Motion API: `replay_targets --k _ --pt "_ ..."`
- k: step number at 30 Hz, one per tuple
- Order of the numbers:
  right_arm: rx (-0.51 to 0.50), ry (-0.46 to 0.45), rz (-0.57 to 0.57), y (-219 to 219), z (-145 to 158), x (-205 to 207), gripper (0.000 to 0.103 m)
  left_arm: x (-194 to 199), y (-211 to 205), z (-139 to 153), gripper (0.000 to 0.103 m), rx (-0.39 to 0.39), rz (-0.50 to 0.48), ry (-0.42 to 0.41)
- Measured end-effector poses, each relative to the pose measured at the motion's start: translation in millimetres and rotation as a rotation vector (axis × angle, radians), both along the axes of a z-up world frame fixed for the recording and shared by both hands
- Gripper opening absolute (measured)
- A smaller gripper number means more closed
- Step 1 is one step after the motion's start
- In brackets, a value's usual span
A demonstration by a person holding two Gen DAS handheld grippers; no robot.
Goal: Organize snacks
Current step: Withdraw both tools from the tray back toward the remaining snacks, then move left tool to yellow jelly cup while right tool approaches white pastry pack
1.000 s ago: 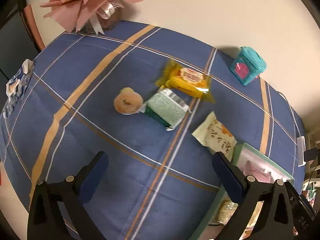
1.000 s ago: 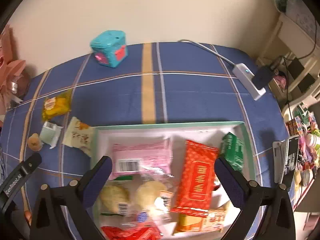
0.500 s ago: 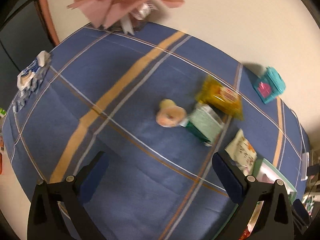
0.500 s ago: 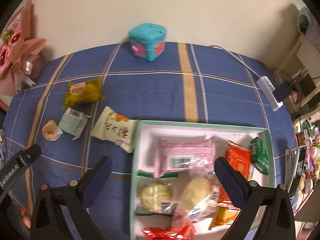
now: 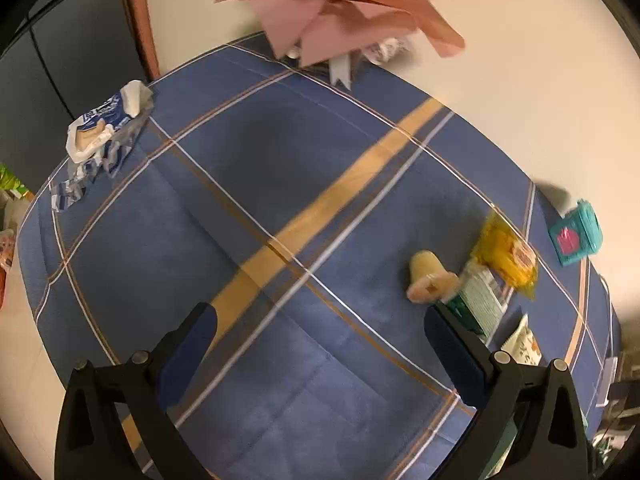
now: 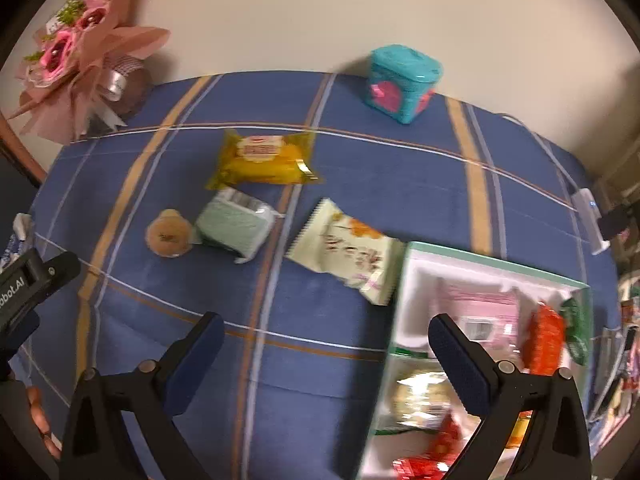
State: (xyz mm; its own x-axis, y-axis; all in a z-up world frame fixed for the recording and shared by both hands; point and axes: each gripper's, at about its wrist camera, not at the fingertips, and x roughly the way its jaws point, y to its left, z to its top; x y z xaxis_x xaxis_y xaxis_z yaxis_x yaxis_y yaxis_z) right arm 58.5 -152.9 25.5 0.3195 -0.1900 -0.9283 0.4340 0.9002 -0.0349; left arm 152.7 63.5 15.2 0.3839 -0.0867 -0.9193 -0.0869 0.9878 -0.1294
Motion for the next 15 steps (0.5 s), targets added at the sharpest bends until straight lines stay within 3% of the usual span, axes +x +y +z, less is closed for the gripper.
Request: replay_targets --k 7,15 --pt "0.038 -0.053 -0.023 -6 -5 9 0.103 10 7 -5 0.103 -0.016 0.000 0.003" --pt "0.043 -0.104 -0.055 -23 -11 18 0.103 20 -13 -12 0.103 -0.070 -0.047 -0.005"
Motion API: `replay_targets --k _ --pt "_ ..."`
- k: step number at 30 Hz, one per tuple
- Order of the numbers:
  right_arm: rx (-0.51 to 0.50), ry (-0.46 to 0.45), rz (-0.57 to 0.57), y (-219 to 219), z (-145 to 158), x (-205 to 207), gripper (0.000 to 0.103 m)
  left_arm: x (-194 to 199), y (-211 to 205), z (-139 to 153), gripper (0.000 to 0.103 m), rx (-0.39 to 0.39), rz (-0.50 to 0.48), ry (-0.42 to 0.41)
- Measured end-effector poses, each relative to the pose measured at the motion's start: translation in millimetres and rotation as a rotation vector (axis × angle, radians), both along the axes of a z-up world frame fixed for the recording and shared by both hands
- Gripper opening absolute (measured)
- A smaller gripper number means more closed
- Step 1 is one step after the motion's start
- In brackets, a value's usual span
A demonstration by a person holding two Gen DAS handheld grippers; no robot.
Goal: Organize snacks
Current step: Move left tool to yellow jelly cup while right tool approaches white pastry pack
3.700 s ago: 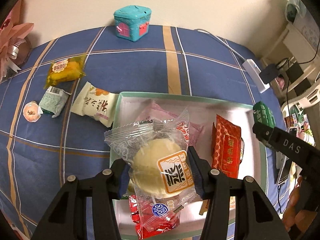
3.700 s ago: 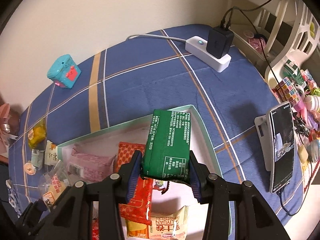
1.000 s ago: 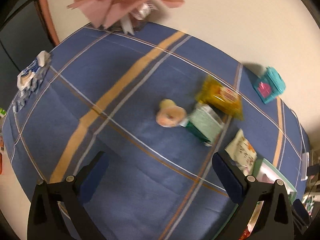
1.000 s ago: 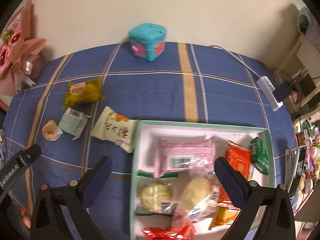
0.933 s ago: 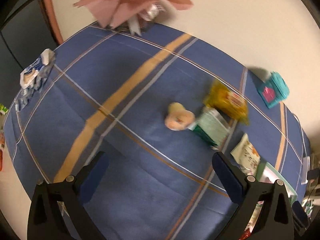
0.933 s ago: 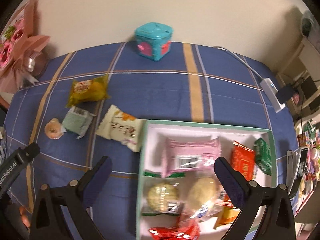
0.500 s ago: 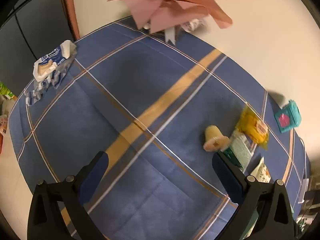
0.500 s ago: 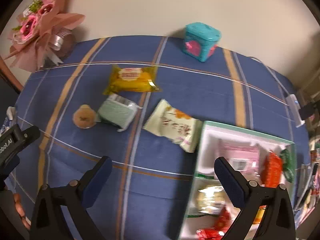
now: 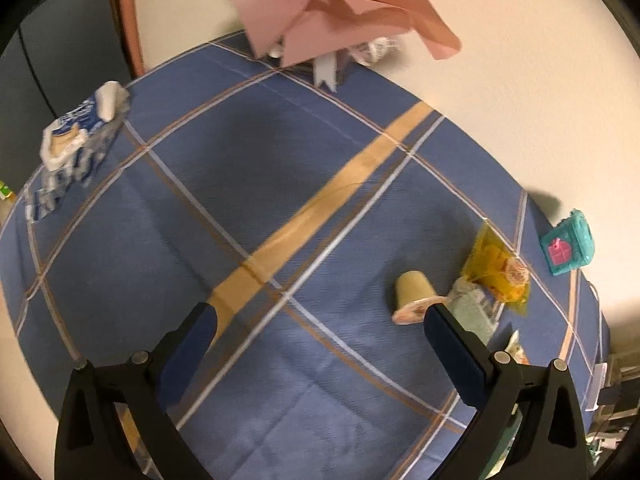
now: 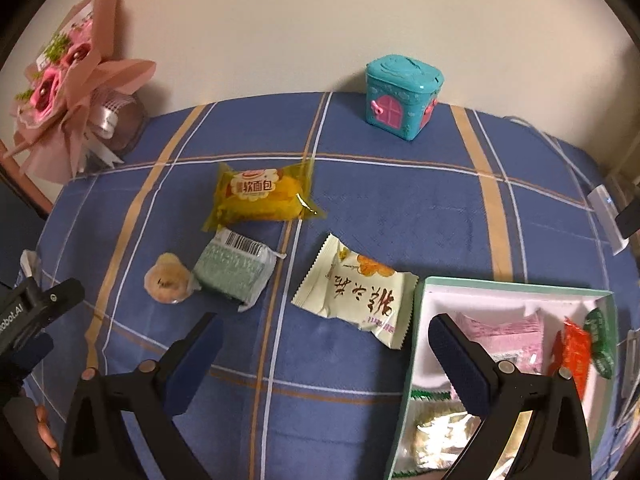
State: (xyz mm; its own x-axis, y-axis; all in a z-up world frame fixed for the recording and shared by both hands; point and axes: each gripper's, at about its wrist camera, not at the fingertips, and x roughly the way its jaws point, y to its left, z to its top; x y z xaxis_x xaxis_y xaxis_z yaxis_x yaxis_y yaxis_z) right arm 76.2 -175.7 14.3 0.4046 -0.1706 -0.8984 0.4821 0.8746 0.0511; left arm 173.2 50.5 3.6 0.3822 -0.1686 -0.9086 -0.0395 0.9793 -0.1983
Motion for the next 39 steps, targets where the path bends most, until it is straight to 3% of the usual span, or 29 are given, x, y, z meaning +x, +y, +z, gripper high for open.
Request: replay_targets --k 11,19,21,23,29,33,39 --pt "0.036 -0.042 -0.032 -18 -23 17 0.102 14 -50 -28 0.103 -0.062 -0.152 0.017" --pt "0.063 -0.036 -0.023 -24 -41 30 0.086 22 -67 -51 0.101 -0.084 -0.181 0.032" --pt "0.056 -0.029 -0.023 -25 -46 31 0.085 24 -68 -55 0.086 -0.089 -0.179 0.033" --pt "0.015 -0.012 -0.024 -25 -48 34 0.085 27 -67 -59 0.079 -0.091 -0.173 0.043" --pt "-0.058 0.026 0.004 -22 -56 39 0.085 29 -69 -69 0.071 -0.096 -0.181 0.058" --pt "-0.103 0.056 0.030 -16 -59 40 0.085 30 -67 -68 0.056 -0.100 -0.174 0.058" --pt "-0.163 0.087 0.056 -9 -63 39 0.074 30 -63 -69 0.048 -0.095 -0.166 0.064"
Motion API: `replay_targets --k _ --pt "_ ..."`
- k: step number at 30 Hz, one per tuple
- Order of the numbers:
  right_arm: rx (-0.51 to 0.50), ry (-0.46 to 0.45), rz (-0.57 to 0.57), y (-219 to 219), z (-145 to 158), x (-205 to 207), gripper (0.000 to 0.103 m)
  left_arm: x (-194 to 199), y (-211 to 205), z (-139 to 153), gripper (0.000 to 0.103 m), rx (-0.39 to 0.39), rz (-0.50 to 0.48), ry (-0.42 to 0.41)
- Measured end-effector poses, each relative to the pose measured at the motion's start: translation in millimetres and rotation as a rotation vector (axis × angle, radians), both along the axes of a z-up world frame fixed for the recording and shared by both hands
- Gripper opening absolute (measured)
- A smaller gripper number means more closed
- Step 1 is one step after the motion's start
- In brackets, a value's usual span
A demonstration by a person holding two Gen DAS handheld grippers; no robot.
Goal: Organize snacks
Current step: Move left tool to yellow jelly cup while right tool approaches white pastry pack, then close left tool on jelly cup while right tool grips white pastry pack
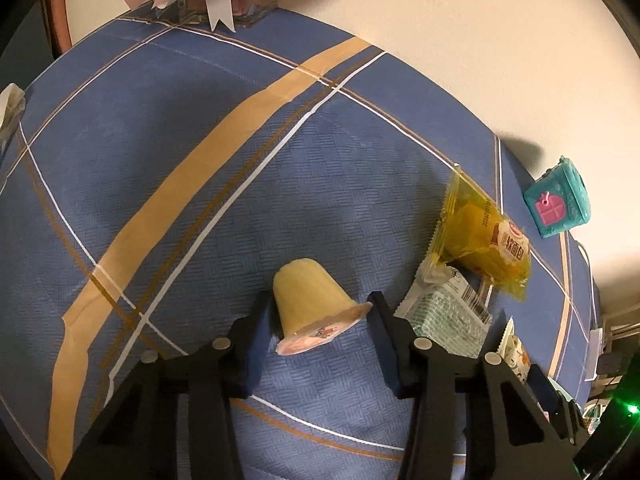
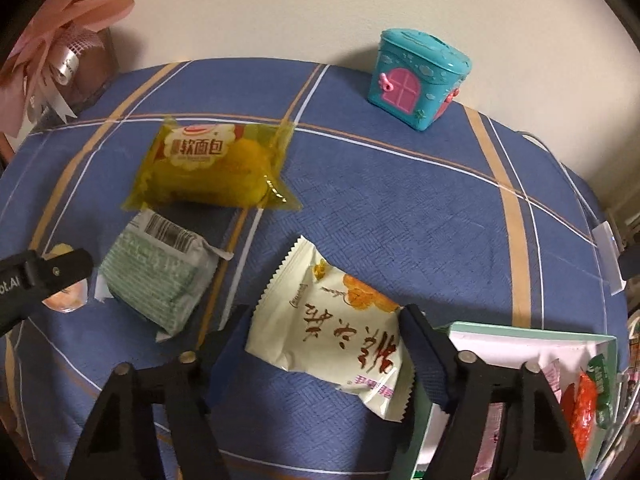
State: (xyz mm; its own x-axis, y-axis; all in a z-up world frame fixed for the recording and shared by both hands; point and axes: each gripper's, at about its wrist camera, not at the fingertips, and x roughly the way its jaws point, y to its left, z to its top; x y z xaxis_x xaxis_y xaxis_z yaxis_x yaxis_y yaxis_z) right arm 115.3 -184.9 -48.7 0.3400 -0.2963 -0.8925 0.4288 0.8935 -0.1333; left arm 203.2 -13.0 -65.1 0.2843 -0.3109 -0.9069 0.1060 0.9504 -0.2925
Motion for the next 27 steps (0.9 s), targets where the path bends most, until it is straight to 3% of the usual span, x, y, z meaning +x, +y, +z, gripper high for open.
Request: replay_targets --k 3,6,15,27 --pt "0.009 -0.011 -0.023 -9 4 -4 0.059 -4 12 4 0.048 -0.009 0.006 0.006" --pt "0.058 -0.038 -0.024 -16 8 -9 0.056 -5 16 5 0.047 -0.014 0.012 0.014" --pt "0.156 -0.083 -0.034 -22 21 -17 0.055 -10 26 13 0.047 -0.029 0.024 0.028" --pt "0.159 -0.128 -0.078 -34 73 -52 0.055 -43 5 65 0.047 -0.077 -0.014 -0.015"
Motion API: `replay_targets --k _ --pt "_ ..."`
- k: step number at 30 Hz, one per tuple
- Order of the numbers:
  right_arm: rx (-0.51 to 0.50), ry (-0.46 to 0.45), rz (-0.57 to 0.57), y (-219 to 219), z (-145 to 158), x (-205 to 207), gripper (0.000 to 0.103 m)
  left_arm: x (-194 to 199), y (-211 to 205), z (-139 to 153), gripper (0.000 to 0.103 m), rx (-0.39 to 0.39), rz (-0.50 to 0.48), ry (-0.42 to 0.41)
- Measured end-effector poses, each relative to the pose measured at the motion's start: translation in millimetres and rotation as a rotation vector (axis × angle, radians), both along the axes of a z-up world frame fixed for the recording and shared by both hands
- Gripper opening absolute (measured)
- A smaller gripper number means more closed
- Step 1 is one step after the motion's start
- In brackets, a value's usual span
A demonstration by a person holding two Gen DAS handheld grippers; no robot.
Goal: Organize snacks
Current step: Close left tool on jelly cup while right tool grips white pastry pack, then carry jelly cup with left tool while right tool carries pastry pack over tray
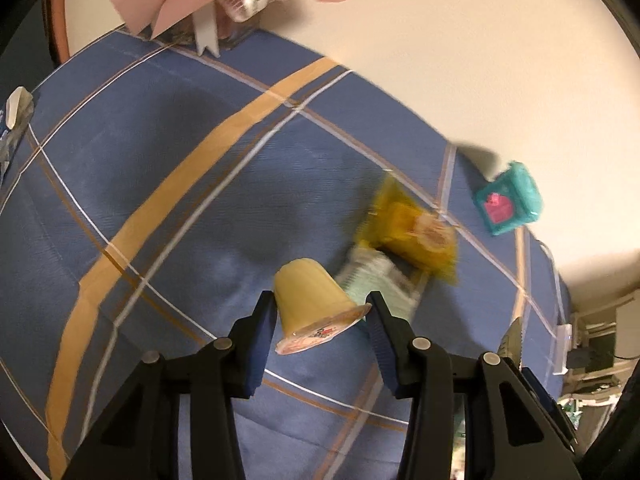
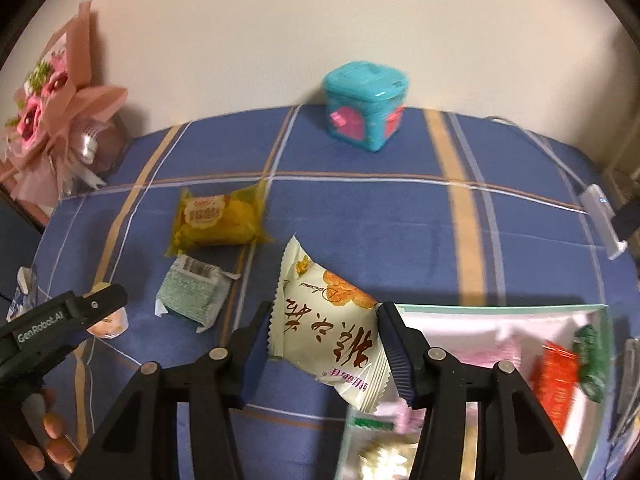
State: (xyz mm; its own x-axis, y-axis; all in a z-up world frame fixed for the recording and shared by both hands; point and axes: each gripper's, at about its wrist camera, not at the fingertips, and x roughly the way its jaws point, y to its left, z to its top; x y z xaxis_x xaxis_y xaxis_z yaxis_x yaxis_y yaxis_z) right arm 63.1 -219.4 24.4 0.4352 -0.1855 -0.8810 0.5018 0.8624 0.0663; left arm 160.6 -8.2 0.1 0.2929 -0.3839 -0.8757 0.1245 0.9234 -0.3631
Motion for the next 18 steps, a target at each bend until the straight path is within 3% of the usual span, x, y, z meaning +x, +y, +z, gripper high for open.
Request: replay_targets --k 9,18 --pt "-0.015 0.022 -0.156 -53 27 -61 0.055 -46 -59 15 0.047 -0.073 -0.169 0.027" --pt "-0.014 0.112 -0.274 -98 23 -121 0.055 -102 -121 4 0.047 -0.086 -0.370 0.119"
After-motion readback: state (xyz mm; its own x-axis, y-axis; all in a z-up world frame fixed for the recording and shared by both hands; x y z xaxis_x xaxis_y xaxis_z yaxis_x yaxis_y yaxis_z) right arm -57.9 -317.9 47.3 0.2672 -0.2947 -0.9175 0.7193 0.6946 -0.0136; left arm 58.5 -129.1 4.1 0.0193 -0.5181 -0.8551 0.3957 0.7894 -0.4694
